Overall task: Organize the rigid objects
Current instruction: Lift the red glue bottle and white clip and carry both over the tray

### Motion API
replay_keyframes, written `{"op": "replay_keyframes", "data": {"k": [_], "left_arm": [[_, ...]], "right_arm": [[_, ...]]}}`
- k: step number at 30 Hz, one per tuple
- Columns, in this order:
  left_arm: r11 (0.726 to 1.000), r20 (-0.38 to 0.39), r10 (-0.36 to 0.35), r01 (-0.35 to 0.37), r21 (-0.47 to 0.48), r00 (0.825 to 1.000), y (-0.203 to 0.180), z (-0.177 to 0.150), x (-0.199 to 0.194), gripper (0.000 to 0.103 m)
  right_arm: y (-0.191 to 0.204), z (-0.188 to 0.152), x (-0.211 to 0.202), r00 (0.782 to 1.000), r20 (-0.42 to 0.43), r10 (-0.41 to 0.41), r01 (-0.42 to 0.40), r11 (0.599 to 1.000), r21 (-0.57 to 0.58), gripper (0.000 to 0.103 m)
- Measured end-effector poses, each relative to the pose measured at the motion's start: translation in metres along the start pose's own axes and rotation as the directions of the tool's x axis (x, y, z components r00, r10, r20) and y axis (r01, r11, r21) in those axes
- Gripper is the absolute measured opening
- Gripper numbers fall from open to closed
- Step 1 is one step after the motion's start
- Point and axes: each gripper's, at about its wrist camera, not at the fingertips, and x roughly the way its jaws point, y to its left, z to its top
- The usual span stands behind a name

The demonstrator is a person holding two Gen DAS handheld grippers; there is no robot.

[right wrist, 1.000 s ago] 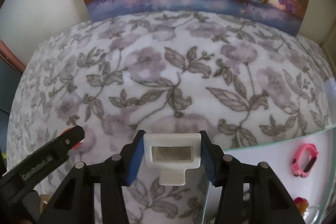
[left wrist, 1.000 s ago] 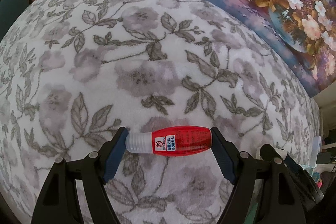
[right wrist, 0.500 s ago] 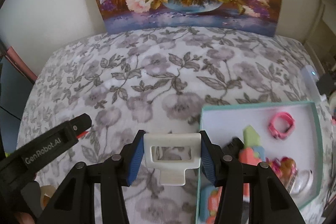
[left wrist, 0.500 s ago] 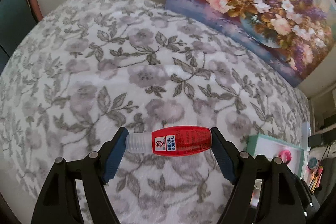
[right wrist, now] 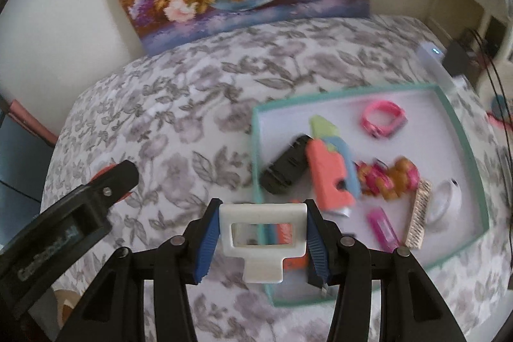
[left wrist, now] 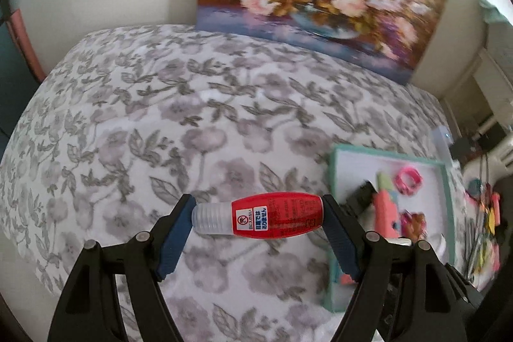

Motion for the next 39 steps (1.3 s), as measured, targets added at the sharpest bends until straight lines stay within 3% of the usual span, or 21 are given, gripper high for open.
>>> {"op": "replay_keyframes", "data": {"k": [8, 13, 23, 39], "left_arm": [[0.995, -0.05, -0.064, 0.067, 0.074, 0.997, -0.039, -0.029, 0.003, 0.079], [0.983, -0.135, -0.173, 0.18, 0.041, 0.976, -0.055, -0.041, 0.019, 0.079], [0.974, -0.226, -0.204, 0.22, 0.049, 0.953, -0.084, -0.058, 0.041, 0.079], [0.957, -0.252, -0.255, 0.281, 0.07, 0.933, -0.118, -0.064, 0.057, 0.079]], "right_arm": [[-0.051, -0.017, -0.011, 0.999, -0.011, -0.037, 0.038, 0.996, 0.081, 0.053], [-0.084, -0.018, -0.007, 0.995, -0.035, -0.088, 0.092, 0.986, 0.138, 0.053], [-0.124, -0.019, 0.001, 0.993, -0.069, -0.093, 0.106, 0.973, 0.206, 0.053], [-0.16, -0.022, -0.001, 0.993, -0.074, -0.093, 0.11, 0.954, 0.278, 0.053]]}}
